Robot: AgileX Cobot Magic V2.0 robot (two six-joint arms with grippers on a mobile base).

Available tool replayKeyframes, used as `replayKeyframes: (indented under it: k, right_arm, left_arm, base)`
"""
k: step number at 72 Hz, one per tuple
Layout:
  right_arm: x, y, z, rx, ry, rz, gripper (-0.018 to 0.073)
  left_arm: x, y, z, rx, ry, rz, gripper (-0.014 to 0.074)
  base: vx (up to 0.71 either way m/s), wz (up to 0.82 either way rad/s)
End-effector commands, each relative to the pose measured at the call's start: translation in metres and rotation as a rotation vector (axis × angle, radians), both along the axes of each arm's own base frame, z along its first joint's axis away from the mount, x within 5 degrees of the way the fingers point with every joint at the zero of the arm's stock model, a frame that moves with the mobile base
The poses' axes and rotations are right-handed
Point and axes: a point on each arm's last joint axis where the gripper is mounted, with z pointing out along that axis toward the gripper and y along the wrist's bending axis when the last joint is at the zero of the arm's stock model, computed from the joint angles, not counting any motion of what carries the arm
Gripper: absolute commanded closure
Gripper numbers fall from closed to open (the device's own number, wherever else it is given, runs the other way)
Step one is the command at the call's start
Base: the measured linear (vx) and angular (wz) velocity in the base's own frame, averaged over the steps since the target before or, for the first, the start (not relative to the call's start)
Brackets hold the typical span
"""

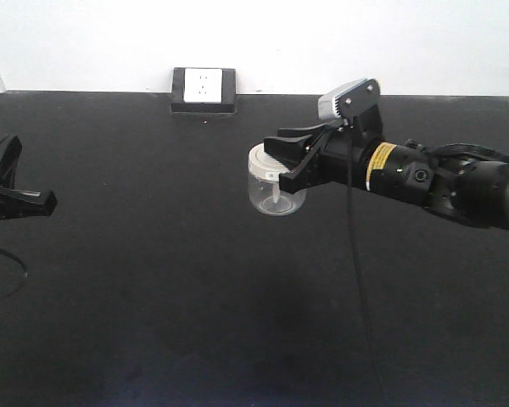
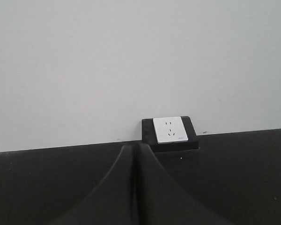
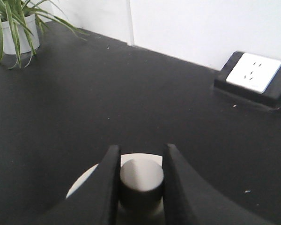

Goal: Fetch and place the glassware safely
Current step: 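Move the right gripper with the jar farther out over the bench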

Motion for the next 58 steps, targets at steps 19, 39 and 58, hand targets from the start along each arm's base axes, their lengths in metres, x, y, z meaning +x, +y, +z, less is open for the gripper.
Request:
replayKeyframes:
  k: [19, 39, 58]
  right_arm:
    - [0.018, 0.006, -0.020, 0.023, -0.042, 0.051, 0.0560]
    - [0.023, 0.009, -0.045, -0.008, -0.067, 0.085, 0.0560]
    - [0.025, 0.011, -0.067, -0.020, -0.057, 0.107, 0.0560]
  left_arm:
    - [-0.002, 0.000, 0.020, -0.021, -0.118, 0.000, 0.0603]
    - [-0.002, 0.000, 0.020, -0.021, -0.118, 0.000, 0.0603]
    - [-0.002, 0.000, 0.020, -0.021, -0.118, 0.000, 0.0603]
  base:
    - [0.00, 0.00]
    - [0.00, 0.00]
    - [0.00, 0.00]
